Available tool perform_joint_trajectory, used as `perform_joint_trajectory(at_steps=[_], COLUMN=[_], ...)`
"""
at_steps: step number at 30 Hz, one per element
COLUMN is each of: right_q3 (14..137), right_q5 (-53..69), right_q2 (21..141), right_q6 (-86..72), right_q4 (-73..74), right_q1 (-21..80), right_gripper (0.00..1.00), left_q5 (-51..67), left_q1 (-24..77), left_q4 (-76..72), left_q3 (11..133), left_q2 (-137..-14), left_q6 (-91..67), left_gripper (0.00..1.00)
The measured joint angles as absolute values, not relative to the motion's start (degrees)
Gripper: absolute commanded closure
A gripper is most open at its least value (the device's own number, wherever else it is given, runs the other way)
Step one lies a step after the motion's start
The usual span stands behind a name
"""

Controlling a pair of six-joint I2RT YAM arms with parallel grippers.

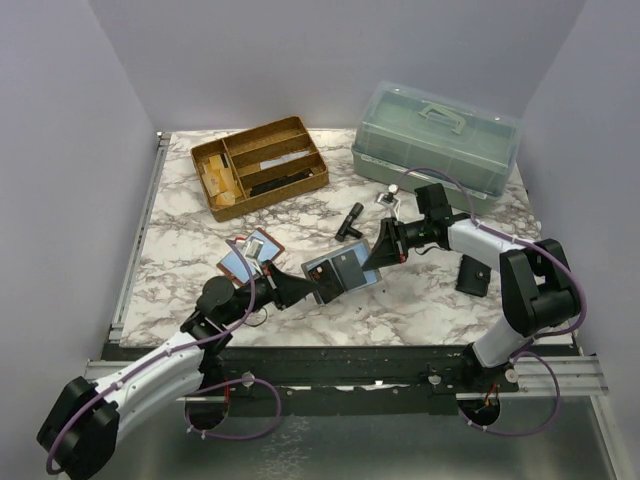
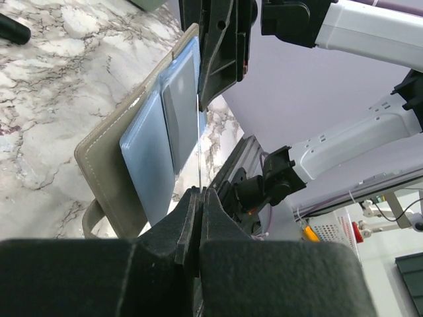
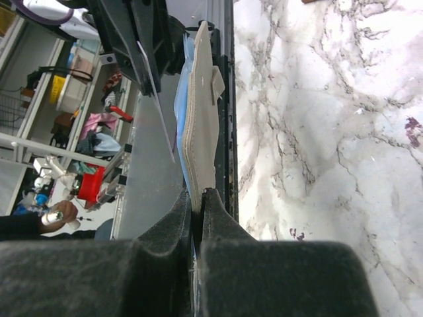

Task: Take the credit cards out of the card holder
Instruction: Place the credit card in the storage box.

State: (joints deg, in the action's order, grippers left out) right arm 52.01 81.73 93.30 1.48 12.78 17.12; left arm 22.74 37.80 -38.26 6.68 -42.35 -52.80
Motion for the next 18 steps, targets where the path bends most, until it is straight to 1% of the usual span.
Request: perform_joint_trajectory(at_steps=[7,11,15,18], right_q3=[52.01,52.21,52.66,53.39], right_q5=[77.3,73.95,70.63,68.45], right_q2=[93.32,94.0,95.61,96.75], right_q6=[3.95,5.65,7.57,8.95], right_q4=[14.74,16.51,18.33,19.84], right_q1=[16.49,16.49,16.95,17.37], right_gripper=[1.0,1.0,1.0,1.0], left_q5=[22.44,21.5,20.29,20.23], left_q1=[36.95,36.4,34.39,31.4], left_q4=[-29.12,-22.65,-13.28,-7.57], left_q3=[6.72,8.03,14.63,22.72], left_q2=[-34.94,-33.17,-35.57,-41.08], left_q6=[-51.05,-49.28,-45.21,-41.23], left_gripper=[1.0,1.0,1.0,1.0])
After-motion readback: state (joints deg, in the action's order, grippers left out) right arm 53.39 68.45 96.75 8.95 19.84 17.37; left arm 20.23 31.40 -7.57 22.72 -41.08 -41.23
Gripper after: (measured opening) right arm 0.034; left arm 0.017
